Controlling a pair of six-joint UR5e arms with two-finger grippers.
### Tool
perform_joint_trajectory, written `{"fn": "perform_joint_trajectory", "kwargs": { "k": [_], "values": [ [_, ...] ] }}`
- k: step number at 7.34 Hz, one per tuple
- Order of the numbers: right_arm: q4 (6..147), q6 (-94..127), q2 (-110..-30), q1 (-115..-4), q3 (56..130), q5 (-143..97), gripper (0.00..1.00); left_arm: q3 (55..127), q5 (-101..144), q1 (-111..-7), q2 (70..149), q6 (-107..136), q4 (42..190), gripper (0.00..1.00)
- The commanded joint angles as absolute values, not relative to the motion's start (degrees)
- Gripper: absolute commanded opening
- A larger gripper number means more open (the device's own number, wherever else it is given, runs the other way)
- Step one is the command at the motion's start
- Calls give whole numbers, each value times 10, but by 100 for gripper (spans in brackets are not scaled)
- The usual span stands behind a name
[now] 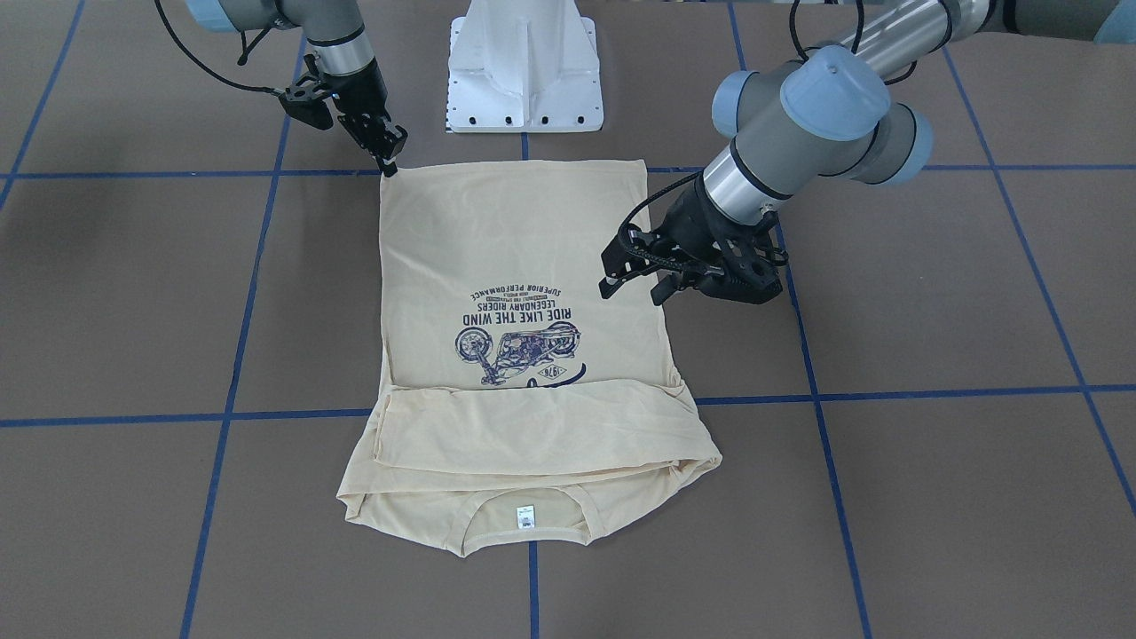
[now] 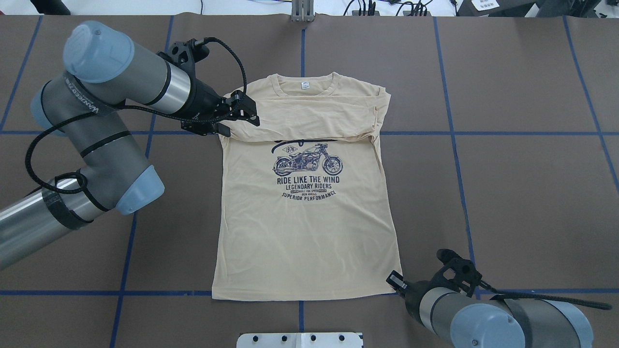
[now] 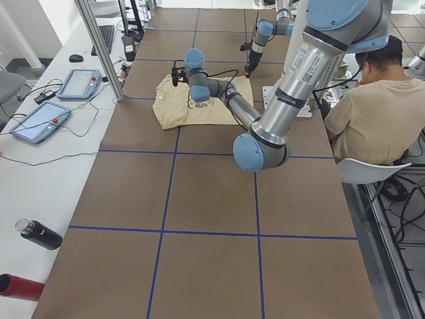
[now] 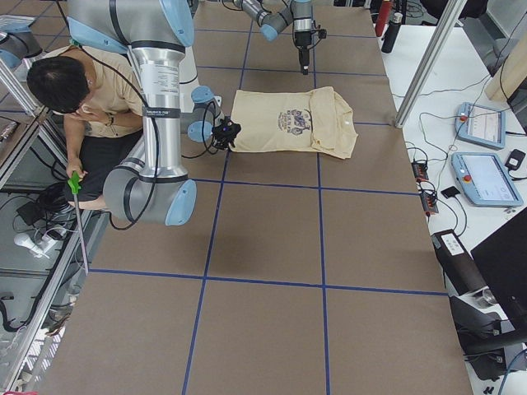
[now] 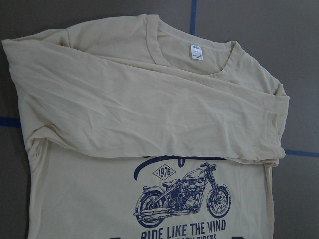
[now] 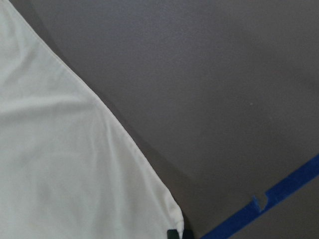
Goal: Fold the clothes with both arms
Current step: 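Release the sleeve with the left gripper while the right gripper moves to the hem corner, then lower the left gripper to the other hem corner and grasp both hem corners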
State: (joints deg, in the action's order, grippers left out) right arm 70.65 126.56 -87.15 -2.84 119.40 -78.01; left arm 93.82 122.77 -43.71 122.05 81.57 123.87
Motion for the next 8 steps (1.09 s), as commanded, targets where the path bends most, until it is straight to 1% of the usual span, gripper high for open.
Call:
{"fn": "perform_joint_trajectory", "kwargs": {
  "k": [1, 2, 3, 4, 5, 7, 8],
  "values": [
    [707, 1263, -878, -32, 1228, -781, 0, 987, 1142, -376, 1158, 878, 1234, 80],
    [707, 1263, -878, -34, 1230, -782, 0, 1053, 1087, -318, 1097, 938, 1223, 80],
    [707, 1263, -877, -35, 1230, -782, 0, 1107, 1069, -268, 1055, 974, 1183, 82],
    [707, 1263, -876, -35, 1230, -782, 0, 1137, 1011, -205, 1046, 1014, 1142, 81],
    [707, 1263, -875, -38, 1230, -782, 0, 1141, 999, -183, 1045, 1028, 1110, 81],
    [707, 1264, -873, -38, 1230, -782, 0, 1137, 997, -143, 1027, 1081, 1094, 77],
    [707, 1264, -873, -38, 1230, -782, 0, 1137, 998, -142, 1026, 1084, 1093, 72]
  ]
}}
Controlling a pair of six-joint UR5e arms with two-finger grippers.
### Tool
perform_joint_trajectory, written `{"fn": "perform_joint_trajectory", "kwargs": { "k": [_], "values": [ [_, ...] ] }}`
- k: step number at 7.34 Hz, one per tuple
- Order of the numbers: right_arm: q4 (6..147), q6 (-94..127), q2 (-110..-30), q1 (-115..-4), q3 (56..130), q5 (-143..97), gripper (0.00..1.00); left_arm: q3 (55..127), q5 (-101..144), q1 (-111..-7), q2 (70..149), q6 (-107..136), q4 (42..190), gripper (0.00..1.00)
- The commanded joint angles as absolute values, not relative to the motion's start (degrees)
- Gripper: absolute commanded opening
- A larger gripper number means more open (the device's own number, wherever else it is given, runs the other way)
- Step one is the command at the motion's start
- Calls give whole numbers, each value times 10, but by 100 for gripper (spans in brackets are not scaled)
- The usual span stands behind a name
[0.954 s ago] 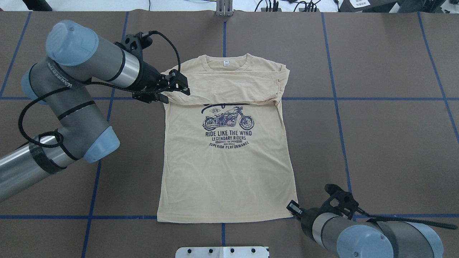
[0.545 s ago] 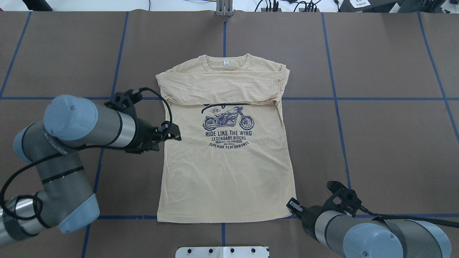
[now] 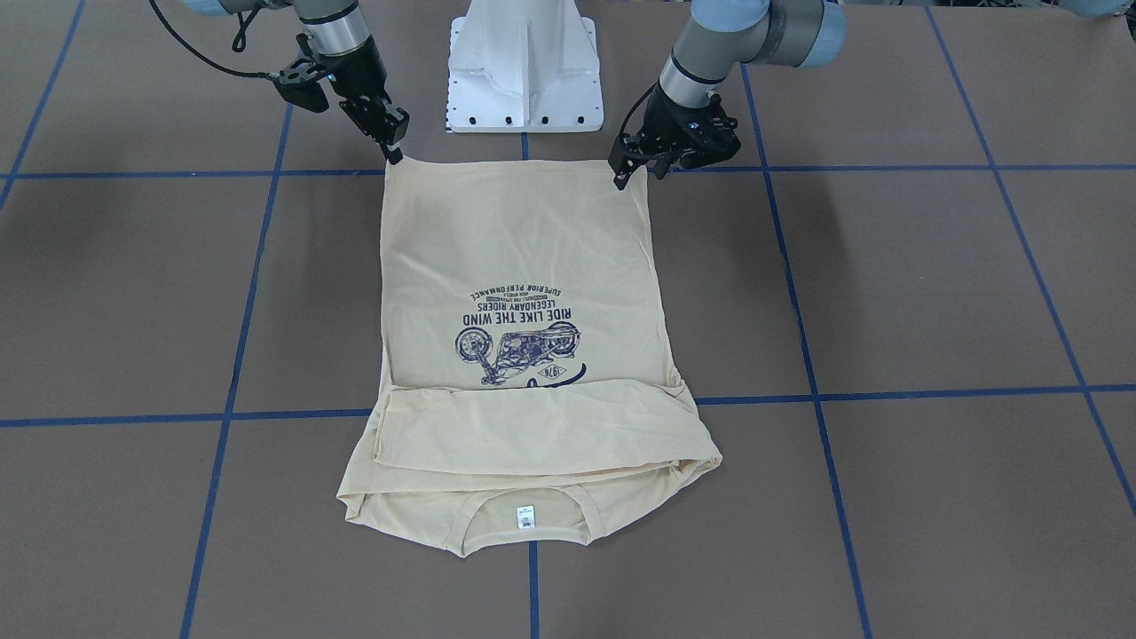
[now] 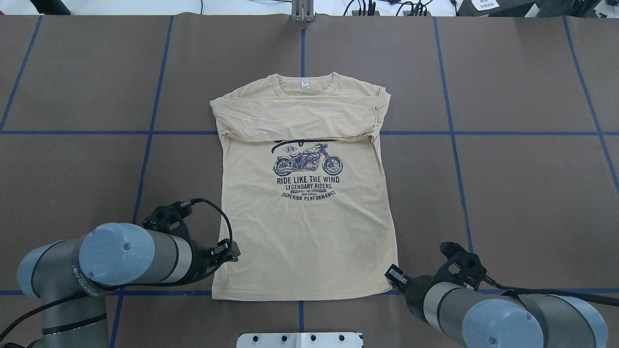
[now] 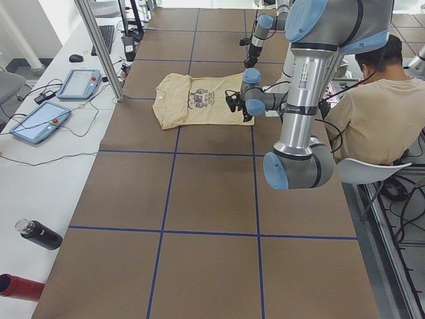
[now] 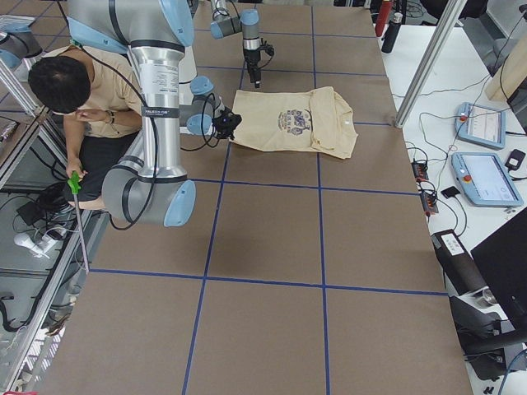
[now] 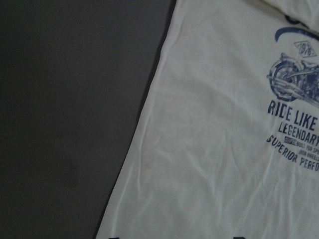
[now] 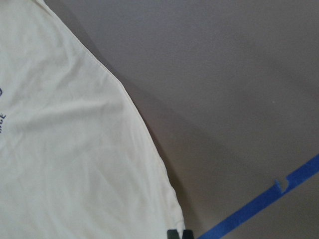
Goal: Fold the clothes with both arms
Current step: 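Lower the left gripper to the other hem corner and grasp both hem corners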
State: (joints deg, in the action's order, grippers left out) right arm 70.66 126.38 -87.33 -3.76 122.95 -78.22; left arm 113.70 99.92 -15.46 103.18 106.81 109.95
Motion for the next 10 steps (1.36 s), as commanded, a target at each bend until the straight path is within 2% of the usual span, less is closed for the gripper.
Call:
{"fn": "perform_joint_trajectory", "kwargs": {
  "k": [1, 3, 9, 10],
  "values": [
    [707, 1264, -873, -38, 1230, -782, 0, 1137, 998, -141, 1022, 1084, 1092, 71],
    [707, 1264, -874, -38, 1230, -782, 0, 1137, 998, -130, 1011, 1084, 1093, 69],
    [707, 1266, -873, -37, 1230, -782, 0, 1134, 999, -107, 1012, 1085, 1093, 48],
    [707, 1267, -873, -37, 1230, -782, 0, 1135, 999, -107, 1012, 1085, 1093, 25]
  ]
}}
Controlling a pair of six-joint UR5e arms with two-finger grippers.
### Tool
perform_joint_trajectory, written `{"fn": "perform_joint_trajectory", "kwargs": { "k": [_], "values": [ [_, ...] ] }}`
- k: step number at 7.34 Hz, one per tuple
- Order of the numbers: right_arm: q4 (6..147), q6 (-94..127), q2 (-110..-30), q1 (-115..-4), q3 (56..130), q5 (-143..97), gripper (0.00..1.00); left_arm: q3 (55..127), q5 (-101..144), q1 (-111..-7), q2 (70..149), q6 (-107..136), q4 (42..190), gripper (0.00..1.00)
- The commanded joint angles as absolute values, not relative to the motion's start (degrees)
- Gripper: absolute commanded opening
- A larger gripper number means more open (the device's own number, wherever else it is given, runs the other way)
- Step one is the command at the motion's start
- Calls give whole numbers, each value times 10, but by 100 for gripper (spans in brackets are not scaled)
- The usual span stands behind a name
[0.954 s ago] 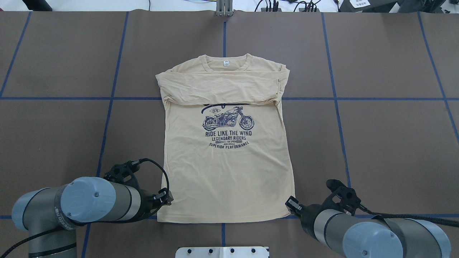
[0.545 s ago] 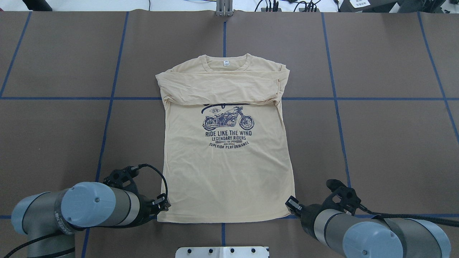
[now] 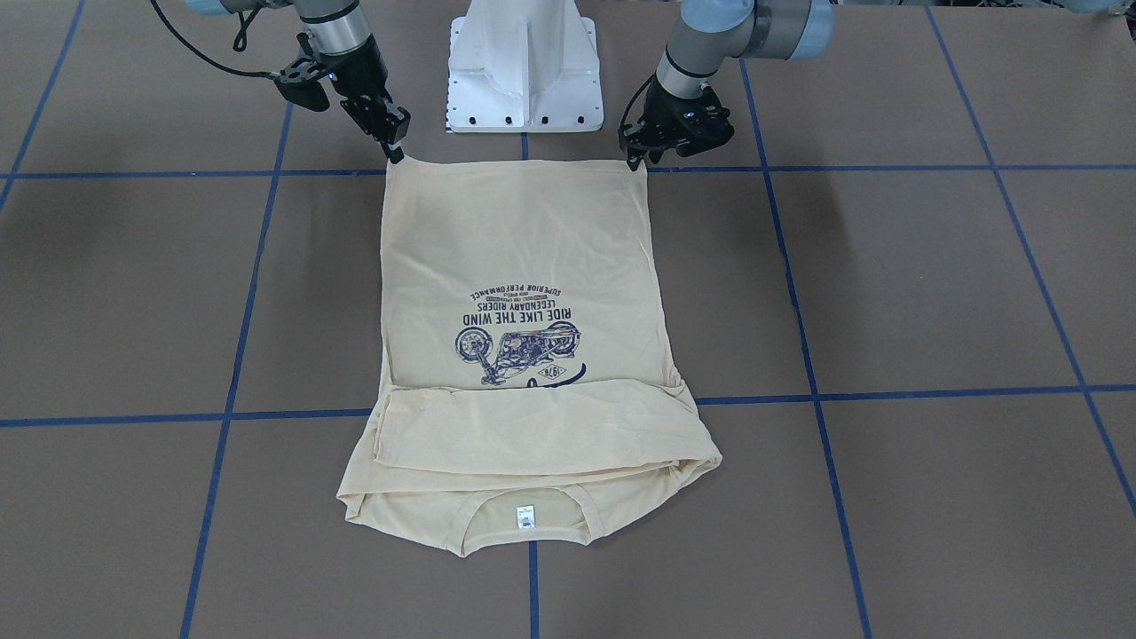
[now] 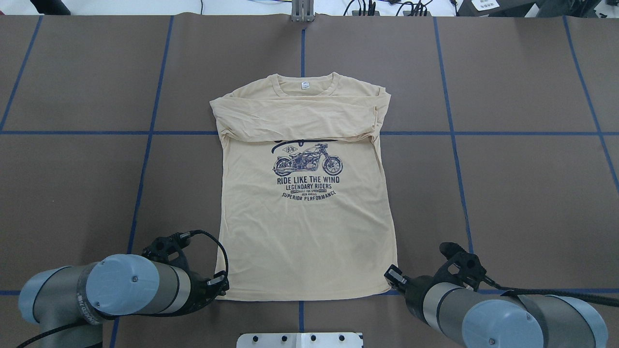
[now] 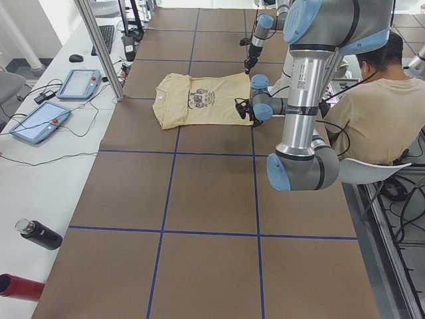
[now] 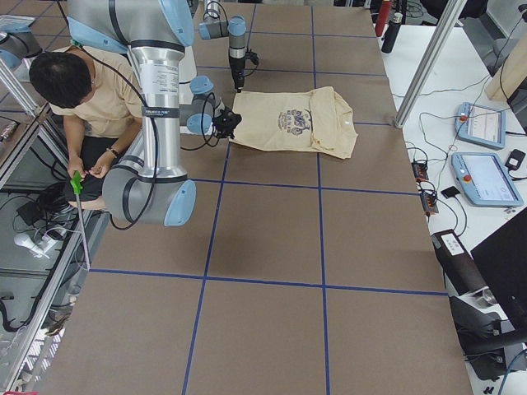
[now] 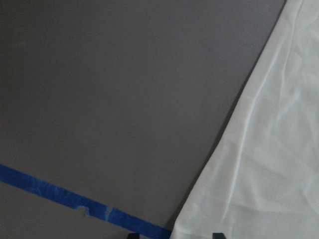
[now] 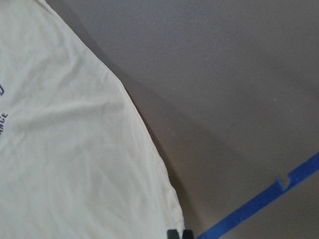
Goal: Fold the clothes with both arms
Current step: 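Lower the left gripper to the other hem corner and grasp both hem corners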
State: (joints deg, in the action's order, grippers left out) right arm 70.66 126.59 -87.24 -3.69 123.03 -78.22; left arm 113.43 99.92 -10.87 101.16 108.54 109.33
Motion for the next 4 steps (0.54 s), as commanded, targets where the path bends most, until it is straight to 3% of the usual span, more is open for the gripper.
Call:
{"fn": "perform_joint_trajectory", "kwargs": {
  "k": [1, 4],
  "values": [
    [707, 1267, -872, -37, 1230, -782, 0, 1135, 999, -107, 1012, 1085, 1093, 1],
    [707, 1267, -872, -37, 1230, -781, 0, 1155, 1005, -108, 1011, 1084, 1092, 0]
  ]
}}
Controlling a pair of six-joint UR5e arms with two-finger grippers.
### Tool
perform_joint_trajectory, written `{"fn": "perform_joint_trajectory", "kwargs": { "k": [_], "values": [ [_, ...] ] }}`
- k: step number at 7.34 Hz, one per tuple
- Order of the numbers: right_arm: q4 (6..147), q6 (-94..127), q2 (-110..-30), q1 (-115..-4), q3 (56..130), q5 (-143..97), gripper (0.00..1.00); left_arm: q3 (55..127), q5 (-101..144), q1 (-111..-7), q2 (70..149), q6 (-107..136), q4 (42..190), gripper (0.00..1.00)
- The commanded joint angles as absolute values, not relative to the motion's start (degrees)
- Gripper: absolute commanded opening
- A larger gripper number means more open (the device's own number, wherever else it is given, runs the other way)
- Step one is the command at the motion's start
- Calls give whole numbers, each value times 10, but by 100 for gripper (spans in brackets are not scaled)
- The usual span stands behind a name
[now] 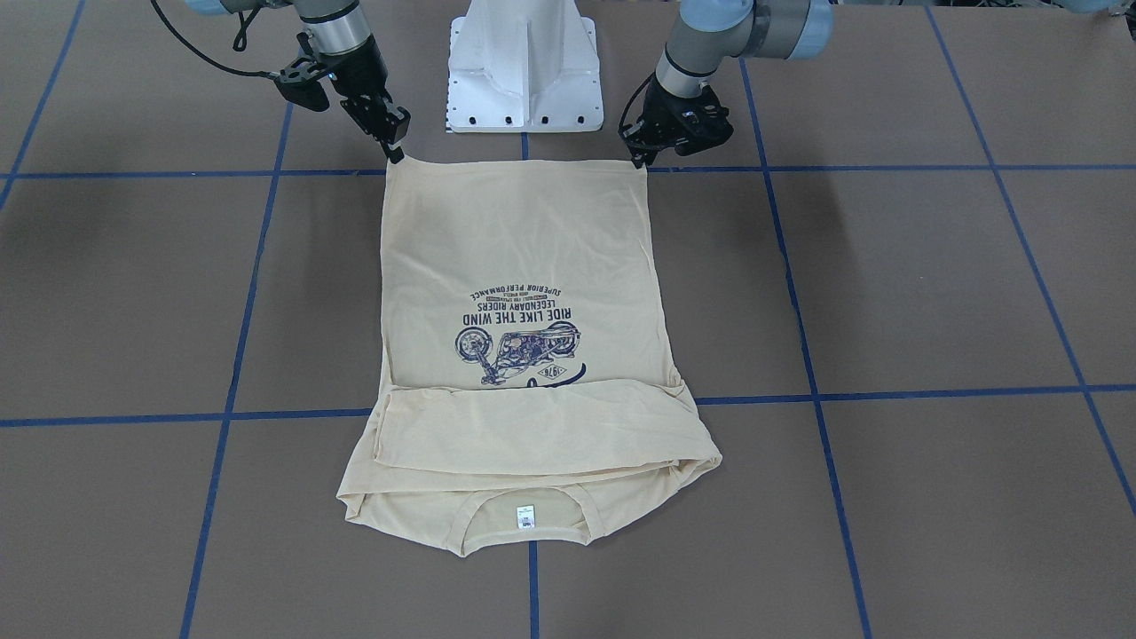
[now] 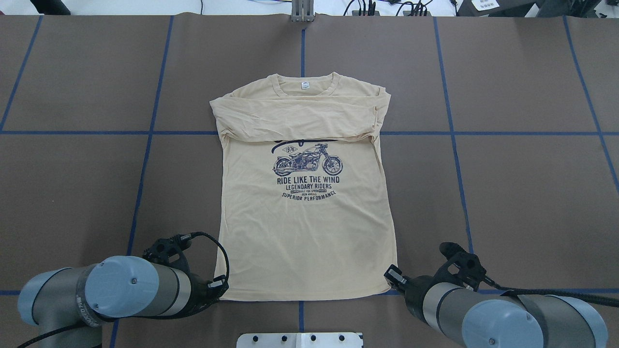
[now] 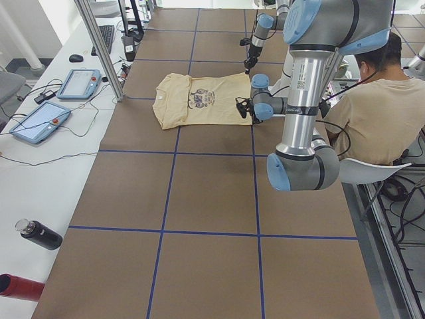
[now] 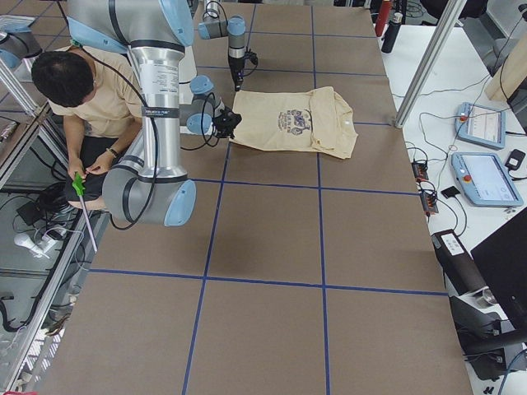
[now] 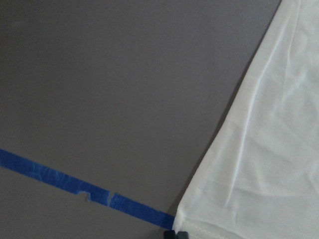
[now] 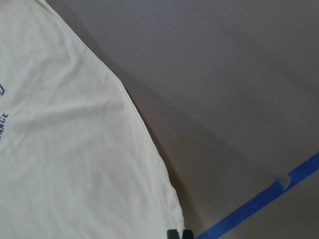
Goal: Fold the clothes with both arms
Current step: 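Lift the hem with both grippers and fold it toward the collar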
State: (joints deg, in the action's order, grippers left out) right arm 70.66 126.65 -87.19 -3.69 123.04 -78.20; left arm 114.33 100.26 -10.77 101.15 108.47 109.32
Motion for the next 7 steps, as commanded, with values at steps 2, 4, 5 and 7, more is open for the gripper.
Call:
{"fn": "perform_joint_trajectory", "kwargs": {
  "k": [2, 4, 5, 7],
  "values": [
    [707, 1267, -877, -38, 1235, -780, 0, 1197, 1013, -108, 1013, 1077, 1092, 0],
    [782, 1260, -877, -59, 1317, -795, 0, 1227, 1056, -163, 1019, 1074, 1089, 0],
    [825, 1254, -835, -133, 1325, -880, 0, 1230, 1053, -189, 1028, 1061, 1087, 0],
    [895, 1139, -675, -291, 1240, -994, 0, 1224, 1080, -303, 1090, 1029, 1084, 0]
  ]
}}
